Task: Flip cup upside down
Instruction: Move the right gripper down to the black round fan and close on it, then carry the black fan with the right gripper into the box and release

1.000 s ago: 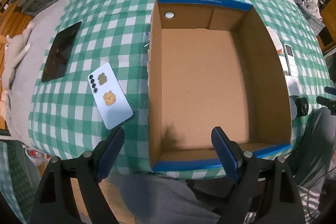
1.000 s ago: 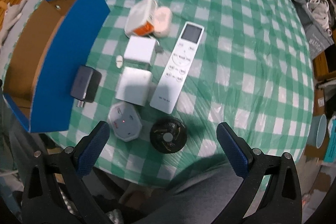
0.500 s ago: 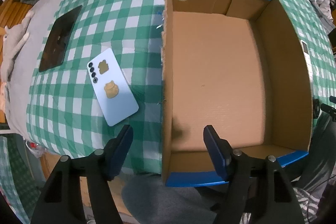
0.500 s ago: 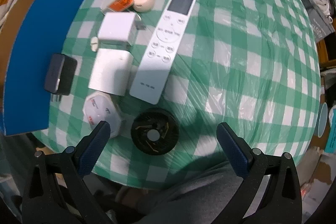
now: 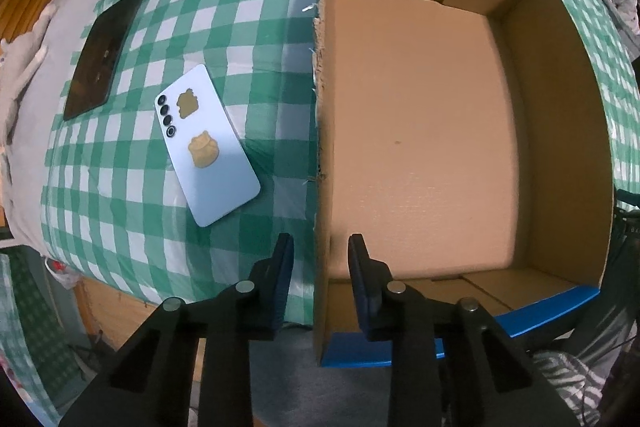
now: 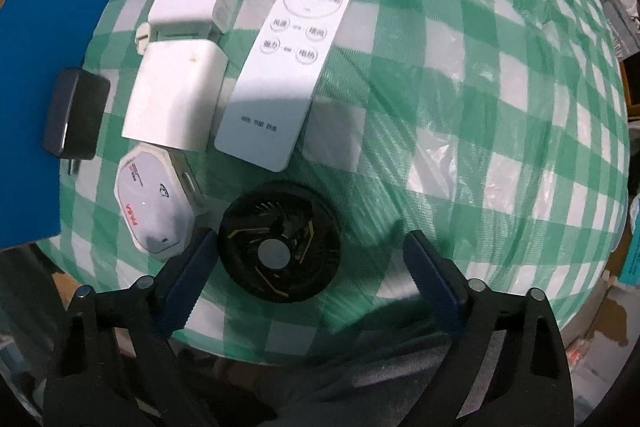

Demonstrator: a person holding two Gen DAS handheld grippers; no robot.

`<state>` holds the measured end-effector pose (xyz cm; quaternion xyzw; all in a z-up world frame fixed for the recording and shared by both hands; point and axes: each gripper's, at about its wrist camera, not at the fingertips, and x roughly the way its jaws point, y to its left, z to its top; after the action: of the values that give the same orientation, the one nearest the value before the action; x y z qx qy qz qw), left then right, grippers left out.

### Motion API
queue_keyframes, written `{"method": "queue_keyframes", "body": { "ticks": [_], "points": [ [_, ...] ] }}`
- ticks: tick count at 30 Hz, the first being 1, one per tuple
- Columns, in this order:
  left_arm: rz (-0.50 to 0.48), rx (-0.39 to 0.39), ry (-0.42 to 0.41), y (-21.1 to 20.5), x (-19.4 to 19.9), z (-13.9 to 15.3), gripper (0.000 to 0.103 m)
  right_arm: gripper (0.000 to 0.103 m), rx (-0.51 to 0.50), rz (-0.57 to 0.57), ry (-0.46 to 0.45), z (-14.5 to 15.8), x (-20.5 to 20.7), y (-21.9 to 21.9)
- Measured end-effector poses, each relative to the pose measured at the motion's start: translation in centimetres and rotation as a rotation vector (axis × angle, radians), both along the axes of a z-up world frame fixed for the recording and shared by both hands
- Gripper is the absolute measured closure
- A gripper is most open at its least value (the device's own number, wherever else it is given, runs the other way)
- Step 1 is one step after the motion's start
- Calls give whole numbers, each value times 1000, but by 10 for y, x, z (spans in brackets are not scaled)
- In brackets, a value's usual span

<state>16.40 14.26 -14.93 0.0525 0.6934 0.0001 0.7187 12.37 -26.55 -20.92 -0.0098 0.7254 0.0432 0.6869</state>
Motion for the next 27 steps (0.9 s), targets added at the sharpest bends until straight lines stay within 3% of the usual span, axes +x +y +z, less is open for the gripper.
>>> {"method": "queue_keyframes", "body": {
  "ticks": [2,9,12,13,27],
  "points": [
    [-2,4,2,-1,0,-1,83,16,9,2,3,-6,-1,0],
    [-23,12,11,-6,-3,-1,88,26,-45,77,-13,-18,-4,14],
    [-36,24,13,-8,-5,-1,88,34,-61,99,-20,-21,-5,23],
    [-37,25,13,-8,-5,-1,88,41,-62,108,-24,-21,-5,27],
    [-33,20,23,-4,-5,-3,96,42,-82,121,-58,5,-13,34]
  ]
}}
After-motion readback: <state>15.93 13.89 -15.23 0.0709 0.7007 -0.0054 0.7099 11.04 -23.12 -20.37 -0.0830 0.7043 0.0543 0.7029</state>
